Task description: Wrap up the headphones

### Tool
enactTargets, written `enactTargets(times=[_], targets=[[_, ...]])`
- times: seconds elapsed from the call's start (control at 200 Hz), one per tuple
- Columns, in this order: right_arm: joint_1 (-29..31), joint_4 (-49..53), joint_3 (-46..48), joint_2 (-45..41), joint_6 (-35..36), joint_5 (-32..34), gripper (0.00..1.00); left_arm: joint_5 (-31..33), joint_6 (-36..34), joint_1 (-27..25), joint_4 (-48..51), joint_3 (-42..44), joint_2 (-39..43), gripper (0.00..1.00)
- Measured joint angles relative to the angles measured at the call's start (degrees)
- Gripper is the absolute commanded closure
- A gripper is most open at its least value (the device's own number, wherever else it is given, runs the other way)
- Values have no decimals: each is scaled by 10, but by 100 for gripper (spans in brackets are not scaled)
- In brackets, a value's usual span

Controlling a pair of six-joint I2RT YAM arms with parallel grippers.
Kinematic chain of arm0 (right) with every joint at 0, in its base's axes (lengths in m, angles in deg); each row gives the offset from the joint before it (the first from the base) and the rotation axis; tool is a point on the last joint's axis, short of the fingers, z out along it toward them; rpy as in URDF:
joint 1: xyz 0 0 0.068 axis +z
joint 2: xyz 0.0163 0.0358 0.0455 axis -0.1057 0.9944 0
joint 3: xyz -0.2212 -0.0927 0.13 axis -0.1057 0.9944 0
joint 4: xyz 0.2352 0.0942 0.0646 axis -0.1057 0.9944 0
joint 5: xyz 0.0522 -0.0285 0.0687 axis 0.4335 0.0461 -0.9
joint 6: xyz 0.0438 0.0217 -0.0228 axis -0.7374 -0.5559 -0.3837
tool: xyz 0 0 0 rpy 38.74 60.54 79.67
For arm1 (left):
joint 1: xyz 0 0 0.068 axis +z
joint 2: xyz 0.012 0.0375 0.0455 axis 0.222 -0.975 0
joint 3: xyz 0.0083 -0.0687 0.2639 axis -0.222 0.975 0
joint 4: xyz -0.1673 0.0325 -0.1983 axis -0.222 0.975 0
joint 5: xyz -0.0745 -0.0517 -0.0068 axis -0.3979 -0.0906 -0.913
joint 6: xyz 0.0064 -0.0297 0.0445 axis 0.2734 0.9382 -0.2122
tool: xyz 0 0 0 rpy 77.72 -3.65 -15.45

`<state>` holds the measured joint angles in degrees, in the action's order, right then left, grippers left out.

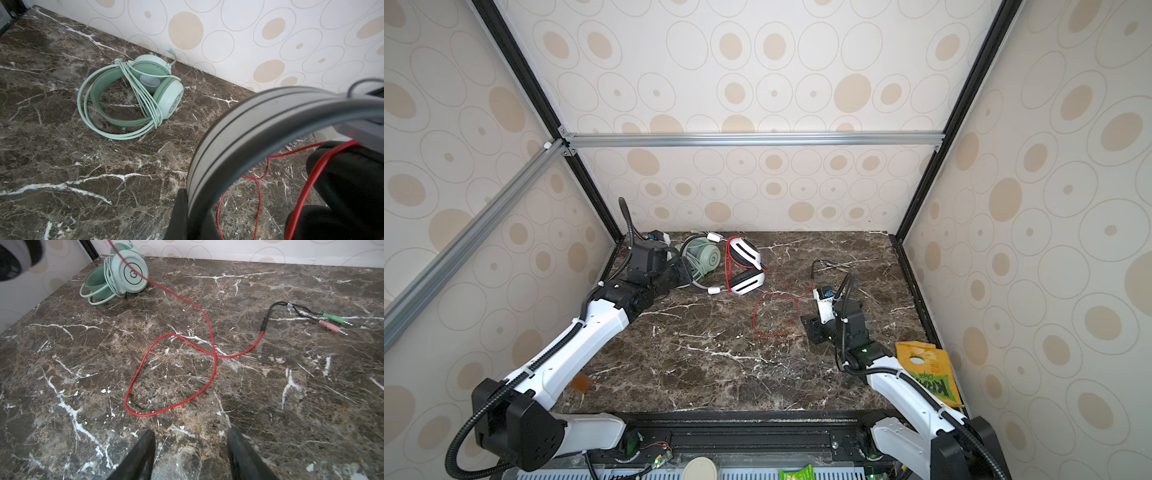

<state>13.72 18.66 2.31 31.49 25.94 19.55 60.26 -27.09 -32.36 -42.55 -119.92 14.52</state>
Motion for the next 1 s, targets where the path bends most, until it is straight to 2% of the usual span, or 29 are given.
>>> enactTargets(times=[0.18, 0.285, 0.375, 0.53, 0.75, 1.0], targets=[[0, -32, -3, 58, -27, -12, 43, -7, 18, 17, -17, 6, 21, 100], [0, -47, -23, 99, -37, -41, 43, -23, 26, 23, -31, 12, 23, 100], [0, -65, -49, 140, -47, -74, 47, -45, 34, 26, -37, 21, 23, 100], [0, -93, -81, 195, -57, -120, 47, -86, 45, 26, -48, 30, 23, 100], [0, -108, -90, 226, -57, -149, 46, -104, 54, 27, -68, 41, 35, 100], [0, -142, -66, 231, -52, -137, 46, -122, 63, 27, -84, 42, 38, 100]])
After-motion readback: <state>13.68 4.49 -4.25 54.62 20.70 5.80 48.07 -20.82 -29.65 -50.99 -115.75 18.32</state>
